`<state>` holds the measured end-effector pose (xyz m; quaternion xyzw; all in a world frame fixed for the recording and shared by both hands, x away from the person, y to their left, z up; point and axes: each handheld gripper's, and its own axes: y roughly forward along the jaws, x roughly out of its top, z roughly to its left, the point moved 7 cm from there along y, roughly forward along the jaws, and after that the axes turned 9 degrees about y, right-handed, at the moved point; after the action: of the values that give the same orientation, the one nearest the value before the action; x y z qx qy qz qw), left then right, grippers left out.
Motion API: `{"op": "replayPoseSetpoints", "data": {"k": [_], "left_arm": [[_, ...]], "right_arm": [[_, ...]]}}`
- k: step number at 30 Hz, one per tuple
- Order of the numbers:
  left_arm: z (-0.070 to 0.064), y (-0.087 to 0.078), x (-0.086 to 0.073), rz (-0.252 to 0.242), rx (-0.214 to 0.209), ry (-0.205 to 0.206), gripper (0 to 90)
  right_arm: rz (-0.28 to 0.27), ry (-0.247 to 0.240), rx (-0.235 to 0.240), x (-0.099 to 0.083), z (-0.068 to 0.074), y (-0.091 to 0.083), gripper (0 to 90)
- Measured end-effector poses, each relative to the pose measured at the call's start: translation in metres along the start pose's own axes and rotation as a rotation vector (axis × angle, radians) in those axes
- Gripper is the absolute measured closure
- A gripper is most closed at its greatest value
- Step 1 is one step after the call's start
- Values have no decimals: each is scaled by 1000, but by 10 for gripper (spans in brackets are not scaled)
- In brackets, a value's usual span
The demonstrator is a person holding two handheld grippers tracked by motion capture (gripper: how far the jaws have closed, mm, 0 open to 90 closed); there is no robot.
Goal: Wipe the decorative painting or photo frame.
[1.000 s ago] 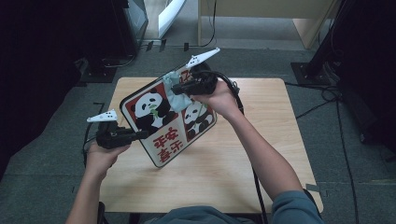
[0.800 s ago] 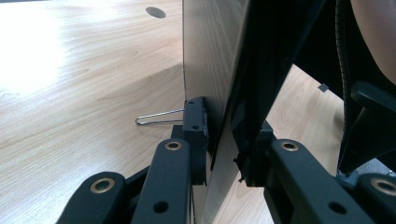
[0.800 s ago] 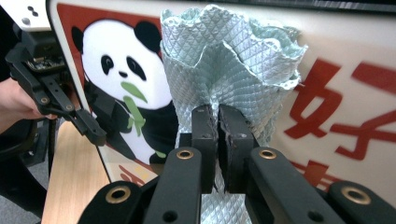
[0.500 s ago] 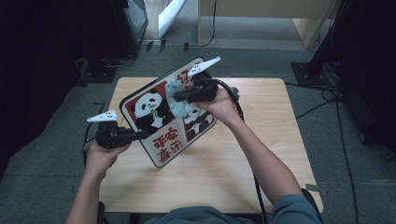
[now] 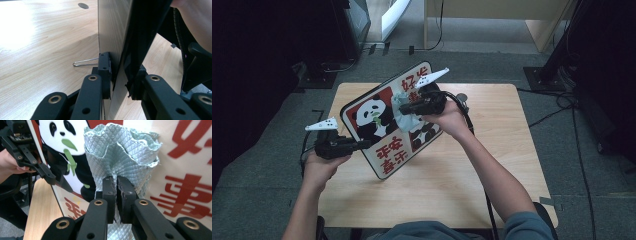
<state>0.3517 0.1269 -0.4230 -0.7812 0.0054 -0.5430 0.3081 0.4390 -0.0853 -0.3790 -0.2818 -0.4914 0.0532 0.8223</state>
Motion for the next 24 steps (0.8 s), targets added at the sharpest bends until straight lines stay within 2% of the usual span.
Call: {"op": "replayPoseSetpoints", "data": {"k": [24], "left_arm": [[0,0,0,-7,-3,-6,765]], "right_arm": [[2,49,22,-30,-13,7,856]]}}
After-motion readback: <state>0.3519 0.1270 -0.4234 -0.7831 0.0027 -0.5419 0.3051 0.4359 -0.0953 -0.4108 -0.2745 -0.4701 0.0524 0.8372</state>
